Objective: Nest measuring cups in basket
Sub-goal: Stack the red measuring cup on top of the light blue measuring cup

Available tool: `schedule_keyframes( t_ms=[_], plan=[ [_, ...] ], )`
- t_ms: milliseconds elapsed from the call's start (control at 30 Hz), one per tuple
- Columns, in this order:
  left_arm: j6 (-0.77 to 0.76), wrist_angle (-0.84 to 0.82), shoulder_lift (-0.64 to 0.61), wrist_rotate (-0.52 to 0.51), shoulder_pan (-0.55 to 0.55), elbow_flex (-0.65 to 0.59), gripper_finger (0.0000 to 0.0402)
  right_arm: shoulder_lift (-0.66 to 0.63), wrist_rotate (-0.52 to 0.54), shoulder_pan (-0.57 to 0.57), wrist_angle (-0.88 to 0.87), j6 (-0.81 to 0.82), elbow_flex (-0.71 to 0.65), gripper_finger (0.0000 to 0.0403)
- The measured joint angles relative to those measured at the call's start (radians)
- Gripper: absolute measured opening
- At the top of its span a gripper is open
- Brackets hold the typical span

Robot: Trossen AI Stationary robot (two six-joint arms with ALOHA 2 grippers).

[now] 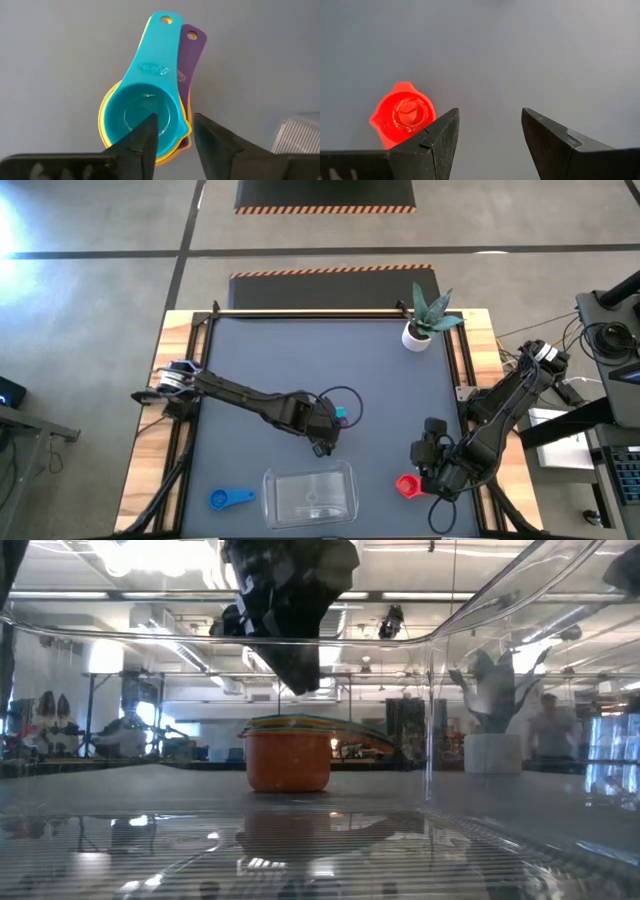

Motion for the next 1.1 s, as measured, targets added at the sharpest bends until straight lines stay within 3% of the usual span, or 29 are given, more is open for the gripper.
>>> schedule_keyframes(
  t_ms=[167,333,433,667,800,1100],
  plan=[
    [0.076,-0.005,-0.037,-0.027,-0.016,0.023,0.014,0.0,-0.071,0.0,0.001,-0.007,0.003,0.0205],
    [0.15,0.018,-0.17,-0.282,-0.124,0.015,0.0145,0.001,-0.087,0.023,0.063,0.004,-0.004,0.0205],
    [0.202,0.074,-0.245,-0.378,-0.208,-0.032,0.0141,0.015,-0.095,0.036,0.069,0.029,-0.006,0.0205],
    [0.211,0.298,-0.423,-0.473,-0.335,-0.258,0.0129,0.036,-0.203,0.085,0.133,0.122,-0.014,0.0206],
    [0.211,0.491,-0.545,-0.457,-0.366,-0.442,0.0122,0.073,-0.228,0.132,0.289,0.102,-0.024,0.0206],
    [0.359,1.078,-0.689,-0.382,-0.376,-0.786,0.0107,0.222,-0.27,0.153,0.297,0.127,-0.027,0.0206]
  ],
)
